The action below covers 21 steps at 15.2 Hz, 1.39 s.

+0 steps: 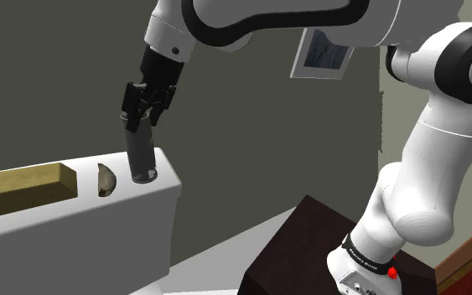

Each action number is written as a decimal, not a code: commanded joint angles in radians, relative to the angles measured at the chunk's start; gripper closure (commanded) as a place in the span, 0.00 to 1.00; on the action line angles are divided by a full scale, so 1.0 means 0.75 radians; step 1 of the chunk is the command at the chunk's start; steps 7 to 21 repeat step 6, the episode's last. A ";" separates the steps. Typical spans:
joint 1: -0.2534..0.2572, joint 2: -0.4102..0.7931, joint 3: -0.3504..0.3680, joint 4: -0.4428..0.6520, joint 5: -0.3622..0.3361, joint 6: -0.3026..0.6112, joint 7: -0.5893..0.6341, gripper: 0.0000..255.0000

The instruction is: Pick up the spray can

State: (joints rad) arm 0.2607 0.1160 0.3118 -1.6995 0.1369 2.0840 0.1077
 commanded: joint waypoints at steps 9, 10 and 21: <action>0.002 0.004 0.001 0.097 -0.009 -0.091 0.017 1.00; 0.002 0.004 0.001 0.097 -0.009 -0.091 0.017 1.00; 0.002 0.004 0.001 0.097 -0.009 -0.091 0.017 1.00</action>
